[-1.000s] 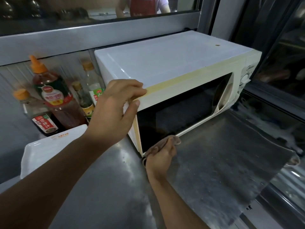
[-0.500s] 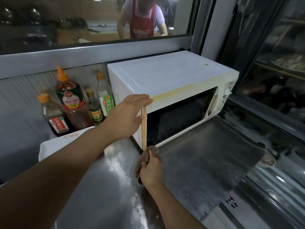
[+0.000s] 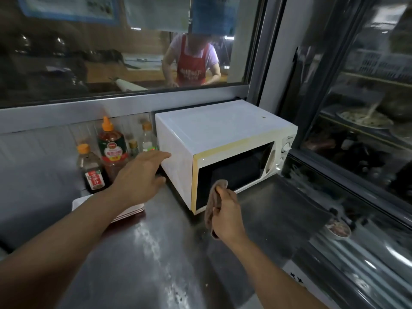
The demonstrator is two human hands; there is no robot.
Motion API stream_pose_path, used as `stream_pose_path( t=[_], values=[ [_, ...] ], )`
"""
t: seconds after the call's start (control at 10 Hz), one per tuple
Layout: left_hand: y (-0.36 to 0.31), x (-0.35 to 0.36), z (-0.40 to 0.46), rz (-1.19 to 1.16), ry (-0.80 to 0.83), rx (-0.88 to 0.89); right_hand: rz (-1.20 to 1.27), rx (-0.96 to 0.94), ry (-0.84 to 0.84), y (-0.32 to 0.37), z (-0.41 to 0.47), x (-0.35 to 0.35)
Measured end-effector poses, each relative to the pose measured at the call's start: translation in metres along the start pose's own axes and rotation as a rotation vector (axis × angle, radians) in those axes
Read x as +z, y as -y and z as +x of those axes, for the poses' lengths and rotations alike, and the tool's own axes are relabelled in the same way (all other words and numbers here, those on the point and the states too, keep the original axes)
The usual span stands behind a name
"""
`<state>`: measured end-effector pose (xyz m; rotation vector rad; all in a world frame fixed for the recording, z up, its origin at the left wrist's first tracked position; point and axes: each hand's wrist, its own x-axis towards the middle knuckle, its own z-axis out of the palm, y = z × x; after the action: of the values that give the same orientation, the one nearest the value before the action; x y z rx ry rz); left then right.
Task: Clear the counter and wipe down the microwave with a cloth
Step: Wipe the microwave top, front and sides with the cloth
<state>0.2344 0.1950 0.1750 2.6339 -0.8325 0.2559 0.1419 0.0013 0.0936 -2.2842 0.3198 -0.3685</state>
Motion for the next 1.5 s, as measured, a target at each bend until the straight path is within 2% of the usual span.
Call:
stream_pose_path(
  t=[0.3,0.4,0.5,0.6,0.7,0.8,0.9,1.0,1.2,1.4,1.5],
  values=[
    [-0.018,-0.014,-0.039,0.061,0.024,-0.060,-0.123,-0.196,-0.017,0.016,0.000,-0.036],
    [-0.016,-0.016,-0.042,0.085,0.046,-0.055,-0.083,-0.203,-0.047,0.019,0.001,-0.039],
    [-0.005,-0.022,-0.040,0.088,0.059,-0.032,0.192,-0.095,-0.132,0.035,0.000,-0.037],
    [0.008,-0.024,-0.037,0.081,0.068,-0.009,0.153,-0.098,-0.142,0.044,0.002,-0.036],
    [0.036,-0.028,-0.031,0.058,0.094,0.052,-0.106,-0.174,-0.256,0.064,0.004,-0.018],
    [0.060,-0.032,-0.027,0.046,0.109,0.109,-0.181,-0.144,-0.232,0.072,0.004,-0.002],
    [0.102,-0.040,-0.019,0.032,0.124,0.204,-0.151,-0.015,-0.320,0.094,0.002,0.025],
    [0.125,-0.042,-0.013,0.020,0.149,0.256,-0.159,0.011,-0.383,0.105,0.001,0.038],
    [0.153,-0.035,0.008,-0.023,0.192,0.343,-0.350,0.023,-0.457,0.114,0.012,0.048],
    [0.151,-0.016,0.038,-0.032,0.214,0.408,-0.663,-0.088,-0.451,0.115,0.051,0.052],
    [0.148,-0.001,0.061,-0.001,0.191,0.458,-0.893,-0.238,-0.497,0.101,0.073,0.052]
  ],
)
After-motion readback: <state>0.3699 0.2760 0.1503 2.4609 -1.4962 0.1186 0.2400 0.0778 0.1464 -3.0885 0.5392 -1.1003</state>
